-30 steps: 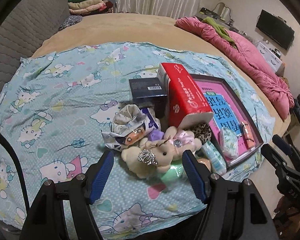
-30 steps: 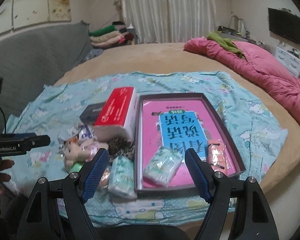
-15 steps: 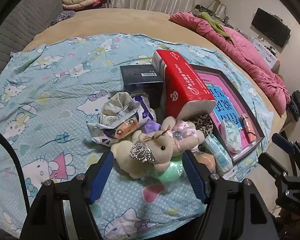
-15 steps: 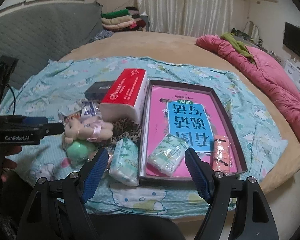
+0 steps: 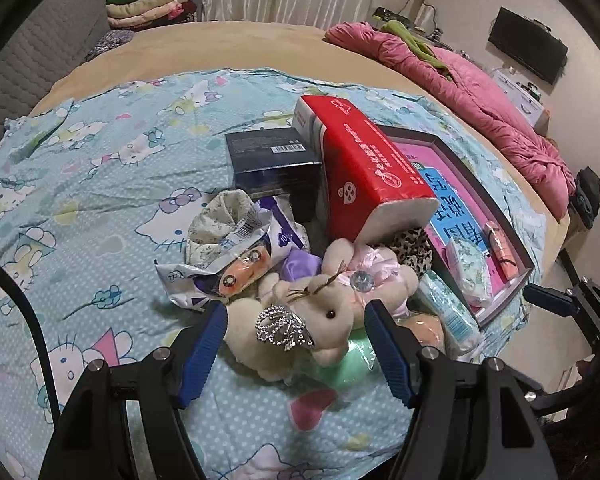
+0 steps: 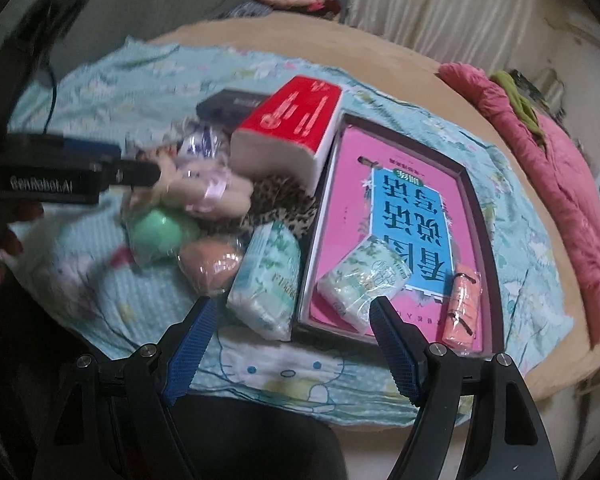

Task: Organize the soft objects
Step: 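Grasp the small white-blue tissue pack with the right tool while the left tool grasps the tiara bunny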

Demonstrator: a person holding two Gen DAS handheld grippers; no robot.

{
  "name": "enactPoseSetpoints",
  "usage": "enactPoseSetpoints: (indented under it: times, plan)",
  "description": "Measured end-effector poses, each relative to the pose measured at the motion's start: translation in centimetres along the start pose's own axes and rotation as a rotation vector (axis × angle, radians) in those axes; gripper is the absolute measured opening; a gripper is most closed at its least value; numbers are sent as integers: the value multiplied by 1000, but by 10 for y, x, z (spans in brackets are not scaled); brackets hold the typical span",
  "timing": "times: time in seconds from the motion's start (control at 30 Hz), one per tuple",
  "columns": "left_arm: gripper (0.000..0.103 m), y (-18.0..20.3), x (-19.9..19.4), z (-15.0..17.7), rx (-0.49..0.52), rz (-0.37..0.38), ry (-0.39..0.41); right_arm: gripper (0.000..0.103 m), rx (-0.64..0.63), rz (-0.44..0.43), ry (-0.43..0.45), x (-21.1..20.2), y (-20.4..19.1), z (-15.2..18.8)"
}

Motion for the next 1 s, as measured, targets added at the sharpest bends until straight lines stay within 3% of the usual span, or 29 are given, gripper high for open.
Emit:
enactPoseSetpoints:
  times: [0.27,0.43,0.53,0.7,0.8,1.0]
  plan:
    - [70,8,10,0,49,41,-19,78,-108,73,-80,27,-3,5]
    - [70,12,17,-2,62,81,-32,73,-150,89,-66,37,-5,0]
    - [70,15,19,-5,71,98,-29,62,-152,94,-47,40,-5,-4]
    - [70,20,23,-5,53,166,-39,31,-107,37,-9,42,-4,-10]
    - [70,23,25,-4,71,173,-43,32,-45,-14,-3,41,1,-9]
    - [70,24,28,-4,73,175,-46,42,-4,-65,29,32,3,-9]
Point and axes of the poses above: each gripper's, at about its wrist camera, not at the fingertips, and x roughly the way its jaws point, y to its right, z to its underside, the point moved 10 cm from there along x, roughly the way its jaws point
